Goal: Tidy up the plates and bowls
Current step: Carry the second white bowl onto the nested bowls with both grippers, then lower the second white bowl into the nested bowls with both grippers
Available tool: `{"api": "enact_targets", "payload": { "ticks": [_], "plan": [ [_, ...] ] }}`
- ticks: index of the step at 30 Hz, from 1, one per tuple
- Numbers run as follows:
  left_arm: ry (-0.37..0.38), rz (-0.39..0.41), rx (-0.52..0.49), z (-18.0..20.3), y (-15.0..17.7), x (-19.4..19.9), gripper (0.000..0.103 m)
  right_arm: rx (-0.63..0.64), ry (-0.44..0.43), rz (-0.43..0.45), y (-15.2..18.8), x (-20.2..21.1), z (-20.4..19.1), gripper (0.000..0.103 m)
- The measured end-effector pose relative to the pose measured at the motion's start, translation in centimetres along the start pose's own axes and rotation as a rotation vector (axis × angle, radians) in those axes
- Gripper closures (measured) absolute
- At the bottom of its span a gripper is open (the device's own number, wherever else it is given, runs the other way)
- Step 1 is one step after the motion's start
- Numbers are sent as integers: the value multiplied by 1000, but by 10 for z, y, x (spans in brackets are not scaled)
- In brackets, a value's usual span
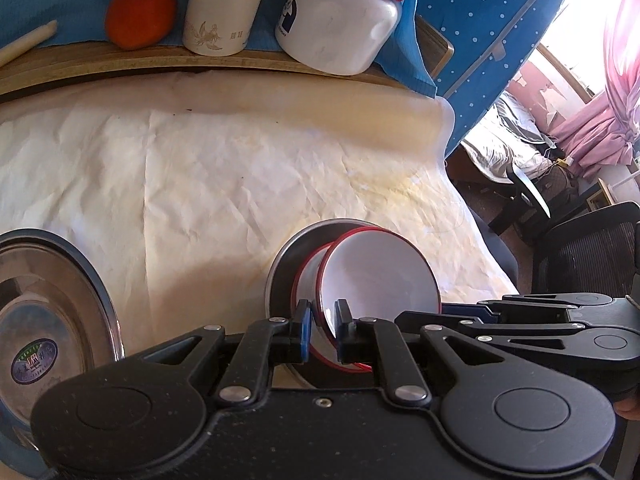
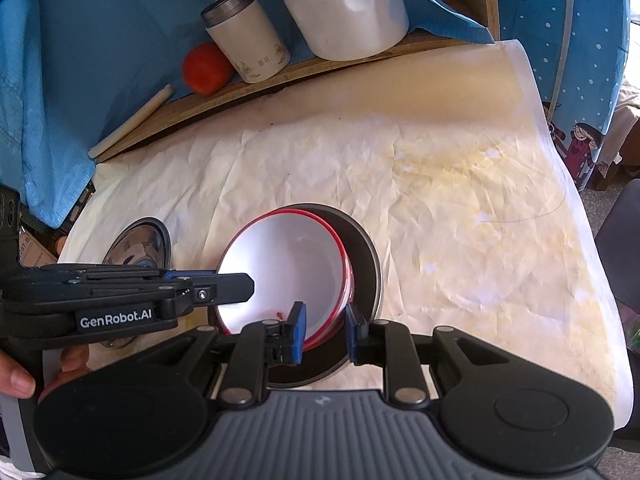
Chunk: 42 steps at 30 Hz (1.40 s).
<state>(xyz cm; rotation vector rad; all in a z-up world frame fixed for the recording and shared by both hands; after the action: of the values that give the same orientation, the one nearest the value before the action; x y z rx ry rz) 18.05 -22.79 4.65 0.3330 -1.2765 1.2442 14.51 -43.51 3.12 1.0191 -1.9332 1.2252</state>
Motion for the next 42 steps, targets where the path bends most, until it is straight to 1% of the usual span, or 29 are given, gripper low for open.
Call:
{"api": "enact_targets", "payload": {
  "ticks": [26, 42],
  "plan": [
    [-3, 2, -16, 1, 2, 1, 90, 16, 12, -11, -2, -2, -2, 80],
    [-8, 12, -45, 2, 3, 1, 89, 9, 7, -14, -1, -1, -2, 79]
  ]
}}
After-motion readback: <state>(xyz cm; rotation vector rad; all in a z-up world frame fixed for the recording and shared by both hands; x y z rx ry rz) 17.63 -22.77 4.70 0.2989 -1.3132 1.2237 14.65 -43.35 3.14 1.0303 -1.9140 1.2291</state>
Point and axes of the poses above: each gripper's, at about its wrist camera, not at the fingertips, and x roughly against the way its jaws point, z to its right, y to its underside, the point moved 1 cm from there along -x, roughly the way its jaws point, and after that the axes turned 3 degrees about -z, right-handed, at the moved point
